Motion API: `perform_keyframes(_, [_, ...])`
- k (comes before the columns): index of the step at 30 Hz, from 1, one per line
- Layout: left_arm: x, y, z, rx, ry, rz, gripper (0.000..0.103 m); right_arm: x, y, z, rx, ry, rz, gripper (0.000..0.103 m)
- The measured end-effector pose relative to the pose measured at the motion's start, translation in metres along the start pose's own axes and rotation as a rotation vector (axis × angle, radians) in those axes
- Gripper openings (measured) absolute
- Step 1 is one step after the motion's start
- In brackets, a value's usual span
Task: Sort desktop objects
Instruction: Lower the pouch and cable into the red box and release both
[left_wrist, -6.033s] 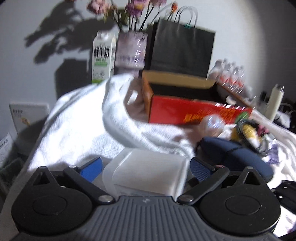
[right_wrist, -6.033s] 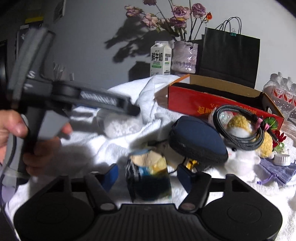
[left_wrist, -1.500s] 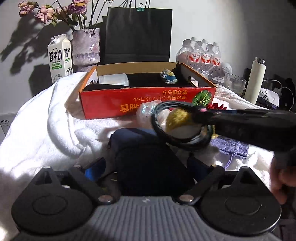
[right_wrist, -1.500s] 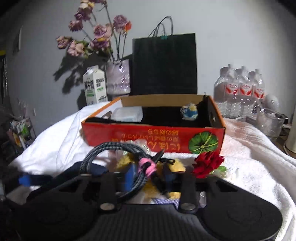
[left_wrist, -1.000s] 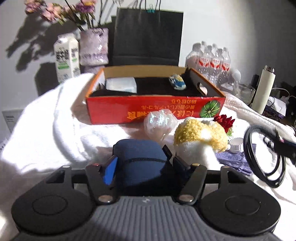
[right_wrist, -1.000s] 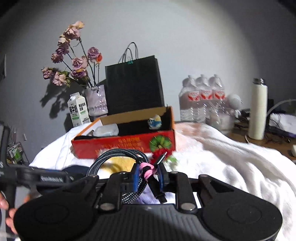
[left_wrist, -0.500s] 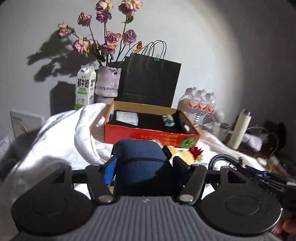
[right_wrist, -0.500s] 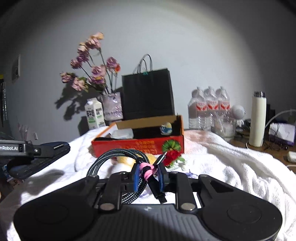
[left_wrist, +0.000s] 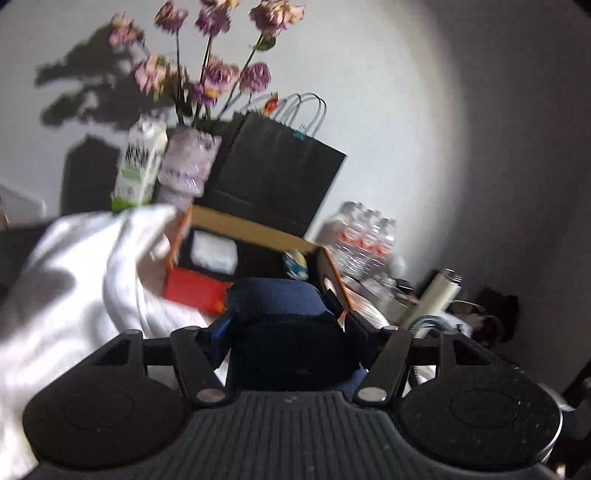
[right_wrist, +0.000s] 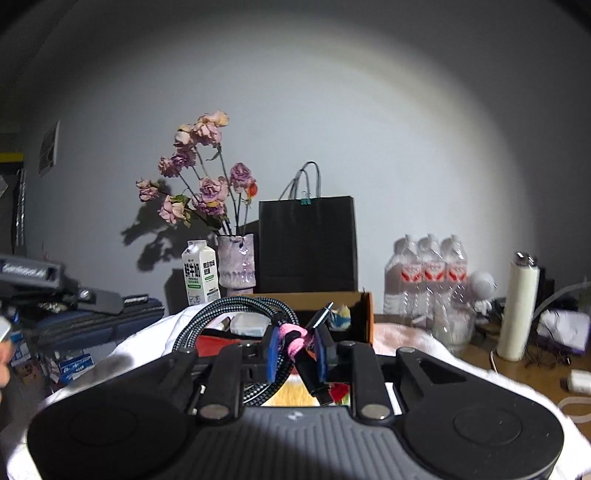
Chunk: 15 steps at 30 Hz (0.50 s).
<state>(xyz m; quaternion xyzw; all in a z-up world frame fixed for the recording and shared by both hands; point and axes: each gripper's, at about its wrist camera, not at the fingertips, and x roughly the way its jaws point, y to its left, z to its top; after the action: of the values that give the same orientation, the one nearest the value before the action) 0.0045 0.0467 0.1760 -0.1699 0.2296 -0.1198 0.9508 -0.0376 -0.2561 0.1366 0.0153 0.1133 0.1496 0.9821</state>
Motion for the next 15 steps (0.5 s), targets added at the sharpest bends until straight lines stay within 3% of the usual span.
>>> perform_keyframes(4, [0.043, -0.016, 0.036, 0.084, 0.012, 0.038, 0.066, 0.043, -0.01, 0.031, -0.037, 0.01, 0.01, 0.019])
perform_keyframes(8, [0.113, -0.028, 0.064, 0.134, 0.058, 0.096, 0.066, 0.111, -0.021, 0.064, -0.079, 0.057, 0.005, 0.019])
perform_keyframes(11, [0.172, -0.035, 0.076, 0.19, 0.054, 0.145, 0.066, 0.178, -0.031, 0.08, -0.127, 0.125, -0.022, 0.019])
perform_keyframes(15, [0.262, -0.033, 0.086, 0.217, 0.115, 0.15, 0.066, 0.274, -0.048, 0.082, -0.16, 0.253, -0.066, 0.019])
